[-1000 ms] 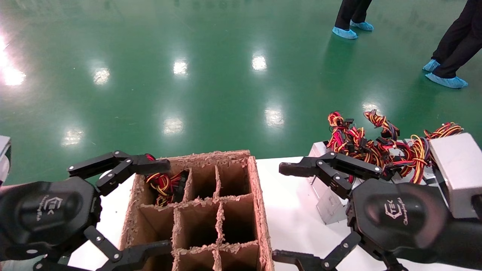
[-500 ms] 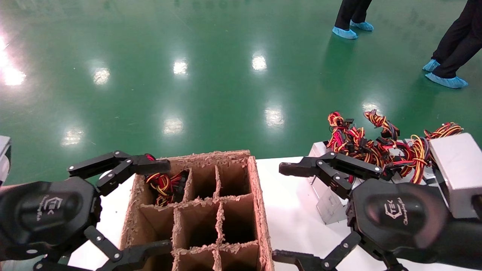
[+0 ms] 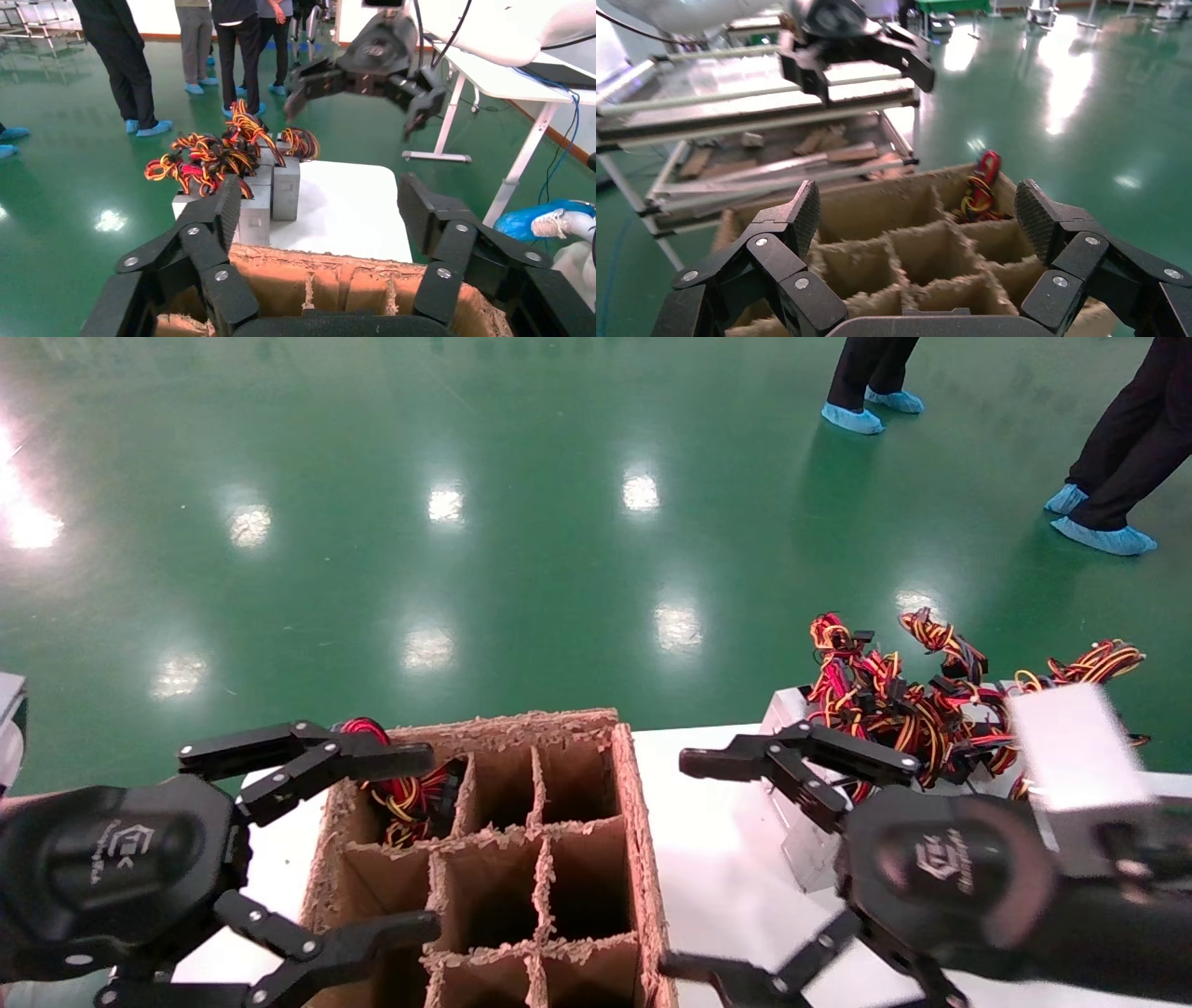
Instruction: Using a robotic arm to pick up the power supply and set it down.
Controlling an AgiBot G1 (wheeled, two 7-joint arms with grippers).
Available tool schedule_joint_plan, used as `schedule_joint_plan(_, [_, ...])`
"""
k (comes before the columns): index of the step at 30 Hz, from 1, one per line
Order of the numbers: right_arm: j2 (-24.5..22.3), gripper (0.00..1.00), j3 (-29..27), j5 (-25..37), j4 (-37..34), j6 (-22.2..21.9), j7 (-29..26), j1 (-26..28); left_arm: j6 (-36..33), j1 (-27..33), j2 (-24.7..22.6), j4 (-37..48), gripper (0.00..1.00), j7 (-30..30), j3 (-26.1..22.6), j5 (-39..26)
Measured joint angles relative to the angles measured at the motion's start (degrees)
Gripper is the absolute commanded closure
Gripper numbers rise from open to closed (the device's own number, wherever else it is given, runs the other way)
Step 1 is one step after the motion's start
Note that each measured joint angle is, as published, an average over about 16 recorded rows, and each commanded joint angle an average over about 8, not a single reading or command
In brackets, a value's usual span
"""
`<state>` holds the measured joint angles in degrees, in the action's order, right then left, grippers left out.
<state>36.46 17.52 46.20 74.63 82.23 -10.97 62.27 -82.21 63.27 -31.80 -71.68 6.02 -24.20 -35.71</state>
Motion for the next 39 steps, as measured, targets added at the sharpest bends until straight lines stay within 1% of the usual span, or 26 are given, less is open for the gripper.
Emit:
schedule_joint_plan(3, [1.3, 0.00, 1.0, 2.5, 0.5, -2.0, -0.3, 0.6, 0.0, 0.0, 0.0, 0.0, 1.00, 0.0, 0.0, 0.0])
schedule_joint_plan(7, [4.3, 0.00, 3.0, 6.9, 1.1, -5.7, -1.2, 1.8, 0.0, 0.0, 0.0, 0.0, 1.00, 0.0, 0.0, 0.0])
schedule_joint_plan(15, [13.1, 0.00, 8.2, 16.8, 1.6, -15.0, -3.7, 3.7, 0.0, 0.0, 0.0, 0.0, 1.00, 0.0, 0.0, 0.0])
schedule_joint_plan(23, [21.5, 0.00, 13.0, 25.4, 0.9, -23.4, -7.6, 4.6, 0.0, 0.0, 0.0, 0.0, 1.00, 0.0, 0.0, 0.0])
schedule_joint_plan(31, [28.3, 0.00, 16.9, 31.7, -2.3, -28.9, -12.9, 6.3, 0.0, 0.0, 0.0, 0.0, 1.00, 0.0, 0.0, 0.0])
schedule_joint_plan(39, [33.7, 0.00, 19.3, 35.9, -6.3, -32.7, -17.5, 8.4, 0.0, 0.0, 0.0, 0.0, 1.00, 0.0, 0.0, 0.0])
